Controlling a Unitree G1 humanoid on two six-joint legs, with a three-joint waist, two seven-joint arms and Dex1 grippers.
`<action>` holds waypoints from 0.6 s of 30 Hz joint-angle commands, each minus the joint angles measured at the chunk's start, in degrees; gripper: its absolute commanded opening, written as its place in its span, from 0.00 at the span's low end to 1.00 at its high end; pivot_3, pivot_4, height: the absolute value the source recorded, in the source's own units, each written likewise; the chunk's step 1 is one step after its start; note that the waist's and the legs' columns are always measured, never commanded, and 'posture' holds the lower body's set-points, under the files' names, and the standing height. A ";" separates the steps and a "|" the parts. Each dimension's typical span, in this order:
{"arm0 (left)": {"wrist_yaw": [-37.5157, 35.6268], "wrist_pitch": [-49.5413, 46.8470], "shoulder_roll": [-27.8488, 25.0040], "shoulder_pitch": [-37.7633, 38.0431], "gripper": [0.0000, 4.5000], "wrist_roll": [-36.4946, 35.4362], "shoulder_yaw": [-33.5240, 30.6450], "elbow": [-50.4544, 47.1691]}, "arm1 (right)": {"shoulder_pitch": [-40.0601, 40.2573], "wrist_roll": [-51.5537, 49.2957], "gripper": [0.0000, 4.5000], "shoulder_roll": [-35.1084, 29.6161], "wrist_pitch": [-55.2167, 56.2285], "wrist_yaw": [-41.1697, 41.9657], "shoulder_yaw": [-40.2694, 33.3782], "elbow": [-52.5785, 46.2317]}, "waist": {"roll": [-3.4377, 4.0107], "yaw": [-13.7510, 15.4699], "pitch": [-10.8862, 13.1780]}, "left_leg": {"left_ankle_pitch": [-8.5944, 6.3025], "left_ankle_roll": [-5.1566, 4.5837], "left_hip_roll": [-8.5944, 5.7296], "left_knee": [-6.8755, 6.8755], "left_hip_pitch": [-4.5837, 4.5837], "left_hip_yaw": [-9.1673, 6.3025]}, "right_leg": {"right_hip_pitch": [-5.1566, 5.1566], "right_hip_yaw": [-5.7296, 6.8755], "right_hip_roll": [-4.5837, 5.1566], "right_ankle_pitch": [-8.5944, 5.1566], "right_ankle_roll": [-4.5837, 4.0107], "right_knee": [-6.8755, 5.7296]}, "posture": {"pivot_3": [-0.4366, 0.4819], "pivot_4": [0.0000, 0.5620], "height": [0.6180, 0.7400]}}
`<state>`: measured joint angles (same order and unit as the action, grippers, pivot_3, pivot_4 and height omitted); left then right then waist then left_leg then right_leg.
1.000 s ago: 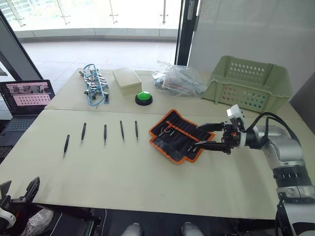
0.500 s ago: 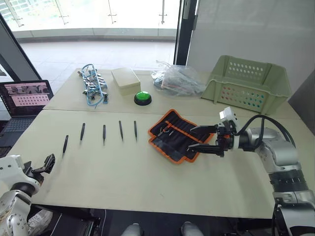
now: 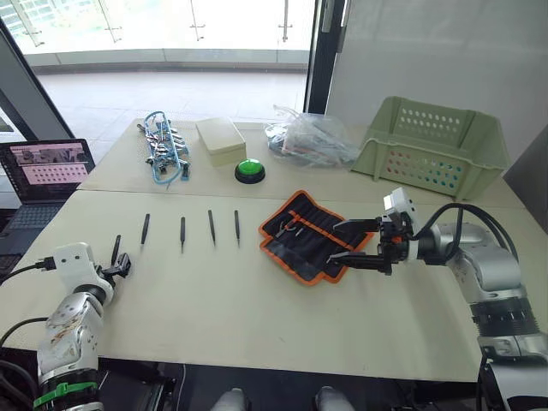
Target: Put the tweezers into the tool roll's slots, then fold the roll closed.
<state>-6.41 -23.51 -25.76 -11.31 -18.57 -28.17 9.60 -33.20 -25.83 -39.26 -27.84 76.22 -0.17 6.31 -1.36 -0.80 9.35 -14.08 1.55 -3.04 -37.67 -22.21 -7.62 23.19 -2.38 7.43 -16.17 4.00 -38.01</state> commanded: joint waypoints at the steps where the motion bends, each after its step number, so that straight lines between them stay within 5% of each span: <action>1: 0.47 -0.39 0.97 0.39 0.81 0.38 0.76 -0.05 | 0.02 0.18 1.00 -0.83 2.12 -0.39 -0.77 -1.29 | 0.00 0.00 0.00 | 0.00 0.00 0.00 -0.01 0.01 0.00 | -0.01 0.00 0.00 0.00 0.00 0.00 | 0.48 0.27 1.00; 12: 1.23 1.86 3.47 3.69 0.01 1.30 0.80 -2.92 | -0.07 -0.07 1.00 -0.10 4.12 -0.27 -0.92 -1.54 | 0.02 0.06 -0.01 | 0.00 0.00 -0.02 -0.02 0.01 0.01 | -0.03 -0.02 0.01 0.00 0.01 0.01 | 0.48 0.27 1.00; 18: 0.28 7.56 3.16 4.49 0.01 -0.12 -1.85 -4.91 | 0.15 0.31 1.00 0.20 5.36 -1.55 -1.20 -1.63 | 0.02 0.02 -0.01 | 0.00 0.00 -0.02 -0.03 0.01 0.01 | -0.02 -0.02 0.03 0.00 0.01 0.01 | 0.48 0.27 1.00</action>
<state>-5.27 -17.45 -22.25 -7.07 -18.10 -28.90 6.11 -33.14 -25.04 -38.96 -23.78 74.95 -0.19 6.24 -1.34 -0.78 9.34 -14.08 1.55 -3.05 -37.70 -22.20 -7.61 23.18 -2.39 7.45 -16.17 4.01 -38.00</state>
